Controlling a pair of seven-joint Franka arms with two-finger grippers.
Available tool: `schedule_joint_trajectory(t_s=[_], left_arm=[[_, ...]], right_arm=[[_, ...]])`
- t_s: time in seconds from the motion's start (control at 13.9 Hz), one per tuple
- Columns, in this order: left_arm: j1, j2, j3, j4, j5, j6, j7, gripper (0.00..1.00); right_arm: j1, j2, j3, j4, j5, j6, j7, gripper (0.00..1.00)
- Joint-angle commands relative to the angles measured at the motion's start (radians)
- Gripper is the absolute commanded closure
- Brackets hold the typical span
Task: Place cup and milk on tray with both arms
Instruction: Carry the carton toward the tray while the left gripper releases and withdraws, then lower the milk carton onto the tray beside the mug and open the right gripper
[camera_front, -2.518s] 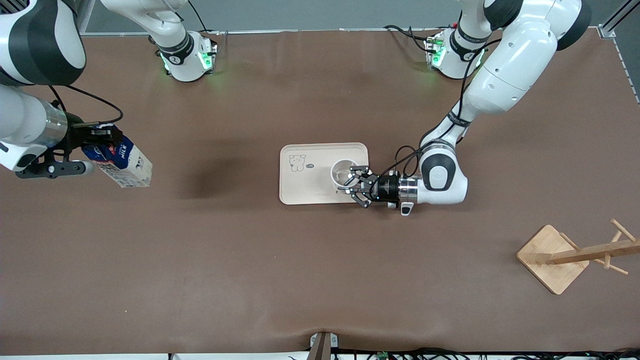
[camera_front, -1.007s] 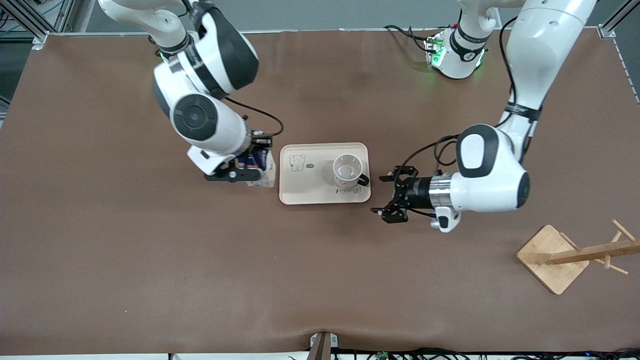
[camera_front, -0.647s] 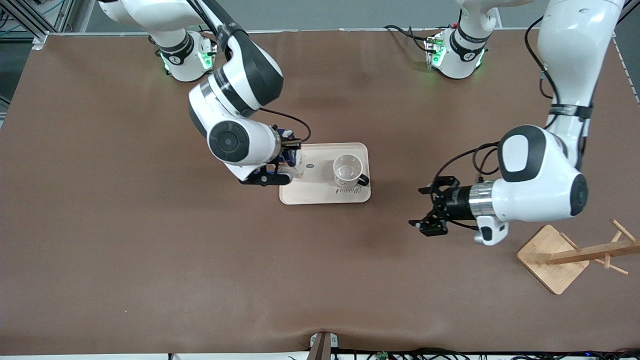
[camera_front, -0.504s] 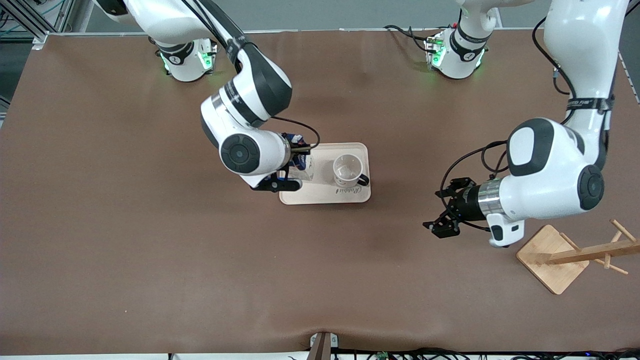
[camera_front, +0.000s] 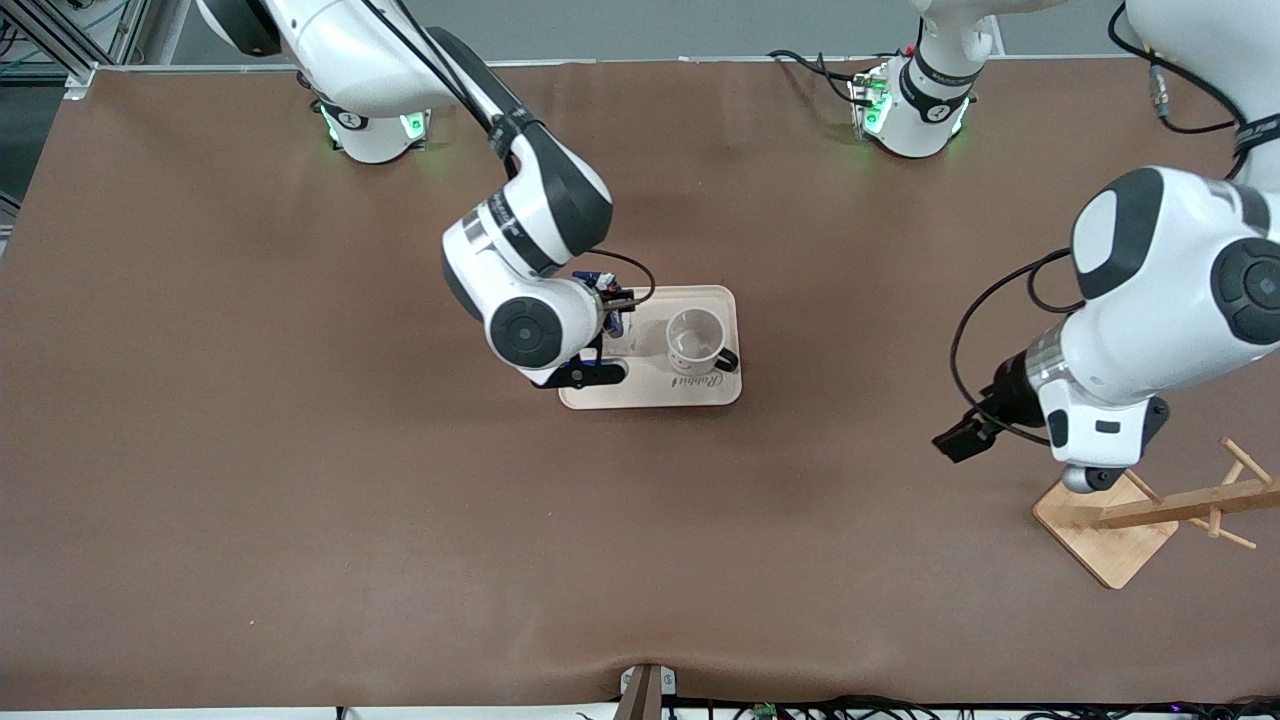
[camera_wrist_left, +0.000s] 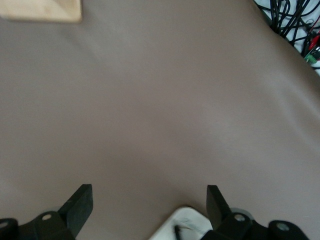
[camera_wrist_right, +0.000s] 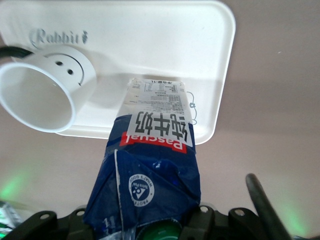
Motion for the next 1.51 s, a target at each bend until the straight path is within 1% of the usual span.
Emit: schedule_joint_trajectory(t_s=[0.0,0.14,0.29,0.36,0.5,0.58,0.65,0.72,0.86,0.94,1.01,1.15,1.22,1.29,1.37,1.44], left_arm=[[0.033,-0.09,0.001,-0.01,0.036,-0.092,0.167,0.0],[0.055,-0.139,0.005,-0.01,0.04,-0.166,0.23,0.0],[0.056,-0.182,0.004,-0.01,0.079,-0.218,0.29,0.0],[0.061,-0.187,0.002,-0.009,0.08,-0.241,0.319,0.0],[0.116,-0.188,-0.002,0.004,0.068,-0.266,0.392,0.0],[0.131,-0.188,-0.001,0.016,0.065,-0.267,0.441,0.0],[0.128,-0.19,0.005,0.016,0.062,-0.267,0.499,0.0],[0.112,-0.212,0.04,0.011,0.064,-0.266,0.574,0.0],[0.079,-0.234,0.1,0.001,0.047,-0.257,0.708,0.0],[0.073,-0.245,0.123,-0.01,0.03,-0.257,0.736,0.0],[0.055,-0.271,0.128,-0.045,0.022,-0.251,0.739,0.0],[0.046,-0.318,0.145,-0.096,0.021,-0.209,0.724,0.0],[0.044,-0.341,0.186,-0.11,0.013,-0.211,0.732,0.0],[0.027,-0.387,0.227,-0.14,-0.028,-0.209,0.739,0.0],[0.021,-0.427,0.243,-0.172,-0.065,-0.209,0.739,0.0],[0.023,-0.45,0.243,-0.203,-0.068,-0.209,0.739,0.0]], right_arm=[[0.019,0.015,-0.006,0.018,-0.036,-0.01,-0.012,1.0],[0.034,0.016,-0.005,0.018,-0.11,-0.008,-0.006,1.0],[0.042,0.015,-0.006,0.017,-0.115,-0.008,-0.005,1.0],[0.036,0.016,-0.006,0.017,-0.113,0.002,-0.005,1.0],[0.04,0.016,-0.006,0.009,-0.118,0.044,-0.005,1.0],[0.043,0.015,-0.006,-0.005,-0.118,0.079,-0.003,0.89],[0.044,0.015,-0.006,-0.008,-0.119,0.099,0.004,0.63],[0.045,0.013,-0.006,-0.008,-0.119,0.1,0.004,0.46],[0.047,0.013,-0.006,-0.008,-0.153,0.101,0.003,0.0],[0.051,0.013,-0.006,-0.008,-0.179,0.101,0.0,0.0],[0.054,0.013,-0.006,-0.008,-0.188,0.101,0.0,0.0],[0.054,0.013,-0.005,-0.008,-0.187,0.099,0.003,0.0],[0.054,0.012,-0.006,-0.008,-0.188,0.099,0.004,0.0],[0.054,0.012,-0.005,-0.006,-0.187,0.099,0.004,0.0],[0.054,0.01,-0.005,-0.005,-0.185,0.097,0.004,0.0],[0.054,0.01,-0.005,-0.005,-0.184,0.096,0.006,0.0]])
